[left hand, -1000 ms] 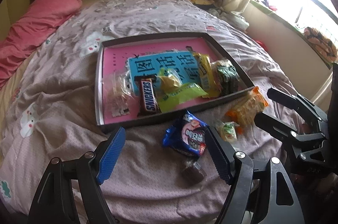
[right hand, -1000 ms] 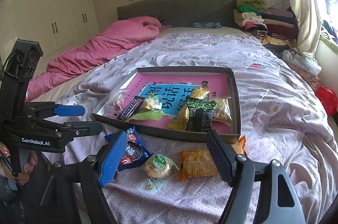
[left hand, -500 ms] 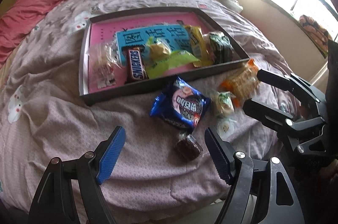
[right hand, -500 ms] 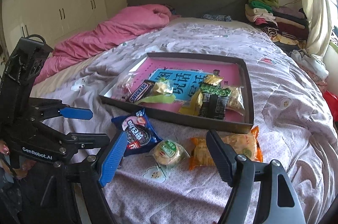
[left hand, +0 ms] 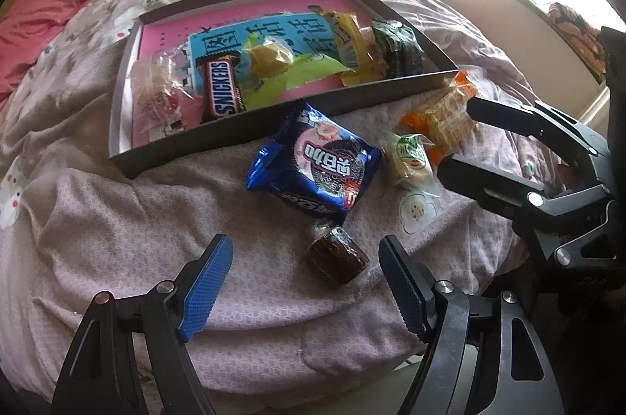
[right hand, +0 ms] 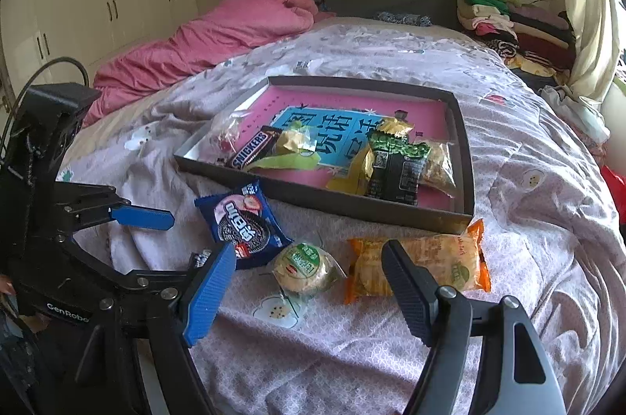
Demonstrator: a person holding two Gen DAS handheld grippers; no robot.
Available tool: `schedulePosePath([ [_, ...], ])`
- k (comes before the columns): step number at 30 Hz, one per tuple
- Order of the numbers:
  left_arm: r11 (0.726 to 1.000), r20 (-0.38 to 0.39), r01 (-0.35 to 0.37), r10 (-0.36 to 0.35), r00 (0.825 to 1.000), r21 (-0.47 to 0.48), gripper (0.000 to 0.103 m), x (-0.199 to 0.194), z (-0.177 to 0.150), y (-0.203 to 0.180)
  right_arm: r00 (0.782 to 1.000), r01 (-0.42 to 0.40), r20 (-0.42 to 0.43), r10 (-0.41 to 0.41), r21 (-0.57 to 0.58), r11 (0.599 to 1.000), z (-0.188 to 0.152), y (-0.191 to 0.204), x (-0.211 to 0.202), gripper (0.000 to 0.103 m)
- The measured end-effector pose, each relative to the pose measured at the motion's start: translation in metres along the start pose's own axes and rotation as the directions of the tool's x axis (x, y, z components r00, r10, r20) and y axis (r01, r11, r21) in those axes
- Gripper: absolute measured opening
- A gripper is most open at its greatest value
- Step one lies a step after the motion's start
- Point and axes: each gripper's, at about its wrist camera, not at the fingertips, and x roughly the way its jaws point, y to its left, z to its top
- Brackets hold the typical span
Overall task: Organize snacks
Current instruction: 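Grasp the brown wrapped chocolate with left gripper while right gripper grasps the round green-labelled cookie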
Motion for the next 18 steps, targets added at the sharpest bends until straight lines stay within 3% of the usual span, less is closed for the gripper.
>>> schedulePosePath([
  [4,1.0,-0.006,0.016,-0.016,1.0,0.001,0.079,0.002,0.0,0.0,0.999,-0.022,-0.023,0.021,-0.023,0.999,-0.001,0.0,0.007,0.076],
  [8,0.999,-0.011,0.032,-0.032,0.999,0.006,0.07,0.005,-0.001,0.0,0.997,-0.042,-0.061,0.038,-0.056,0.998,-0.004,-0.002,0.018,0.076],
  [11,0.999,-0.026,0.044,-0.043,0.999,0.009,0.064,0.009,-0.002,-0.001,0.995,-0.051,-0.091,0.04,-0.117,0.992,-0.007,0.0,0.028,0.071],
  [18,0.998,-0.027,0.059,-0.059,0.998,0.005,0.062,0.014,-0.001,0.0,0.994,-0.054,-0.104,0.032,-0.21,0.976,-0.011,0.011,0.038,0.065],
])
